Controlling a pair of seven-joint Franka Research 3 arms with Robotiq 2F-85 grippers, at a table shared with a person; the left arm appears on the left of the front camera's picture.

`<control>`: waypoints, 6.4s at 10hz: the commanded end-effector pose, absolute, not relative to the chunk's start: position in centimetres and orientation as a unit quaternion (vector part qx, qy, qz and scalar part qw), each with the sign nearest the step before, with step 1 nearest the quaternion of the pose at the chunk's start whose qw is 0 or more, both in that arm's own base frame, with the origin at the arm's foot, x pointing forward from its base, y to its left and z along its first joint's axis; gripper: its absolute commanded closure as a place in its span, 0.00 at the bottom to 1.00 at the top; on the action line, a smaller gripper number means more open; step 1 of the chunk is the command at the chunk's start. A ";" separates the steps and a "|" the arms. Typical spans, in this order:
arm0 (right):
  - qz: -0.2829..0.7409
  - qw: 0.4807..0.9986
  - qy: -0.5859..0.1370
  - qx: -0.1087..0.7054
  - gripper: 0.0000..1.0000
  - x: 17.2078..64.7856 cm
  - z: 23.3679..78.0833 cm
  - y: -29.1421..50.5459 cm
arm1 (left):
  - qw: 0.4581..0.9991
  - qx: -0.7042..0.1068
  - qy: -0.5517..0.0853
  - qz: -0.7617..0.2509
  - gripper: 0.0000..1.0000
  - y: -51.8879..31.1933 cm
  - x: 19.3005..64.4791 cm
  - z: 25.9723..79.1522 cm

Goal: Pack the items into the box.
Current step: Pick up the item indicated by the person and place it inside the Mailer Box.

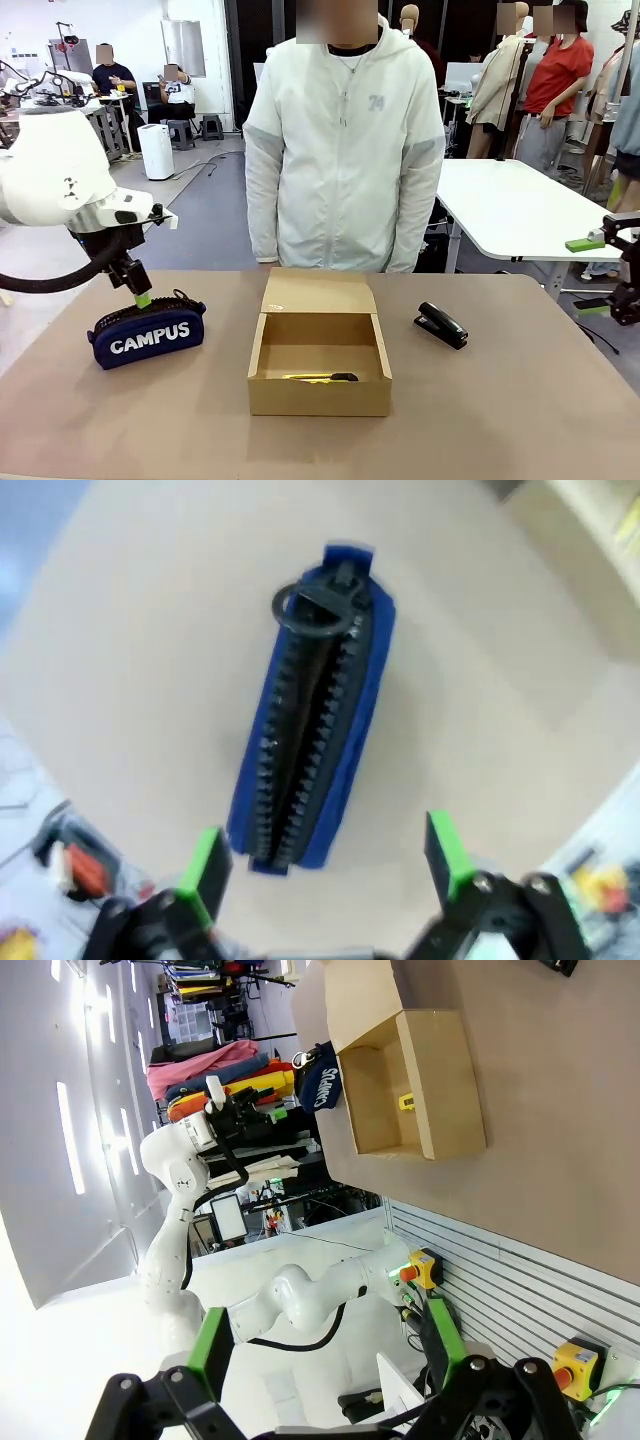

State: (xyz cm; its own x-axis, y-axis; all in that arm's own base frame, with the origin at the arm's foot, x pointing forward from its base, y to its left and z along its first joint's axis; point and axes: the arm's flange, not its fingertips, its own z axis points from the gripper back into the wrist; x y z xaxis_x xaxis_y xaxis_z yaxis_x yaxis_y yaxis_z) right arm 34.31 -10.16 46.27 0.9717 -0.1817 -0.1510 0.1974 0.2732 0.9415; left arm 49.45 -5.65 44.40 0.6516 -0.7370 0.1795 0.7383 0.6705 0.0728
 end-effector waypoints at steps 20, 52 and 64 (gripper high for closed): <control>-0.111 0.799 0.006 0.592 0.00 34.2 46.5 -10.4 | 0.798 -0.101 -0.062 -0.591 0.00 -4.0 57.8 34.1; -0.111 0.799 0.006 0.592 0.00 34.2 46.5 -10.4 | 0.626 -0.080 -0.084 -0.771 1.00 -30.4 47.7 49.0; -0.111 0.799 0.006 0.592 0.00 34.2 46.5 -10.4 | 0.690 -0.107 -0.013 -0.715 1.00 -42.5 49.5 37.5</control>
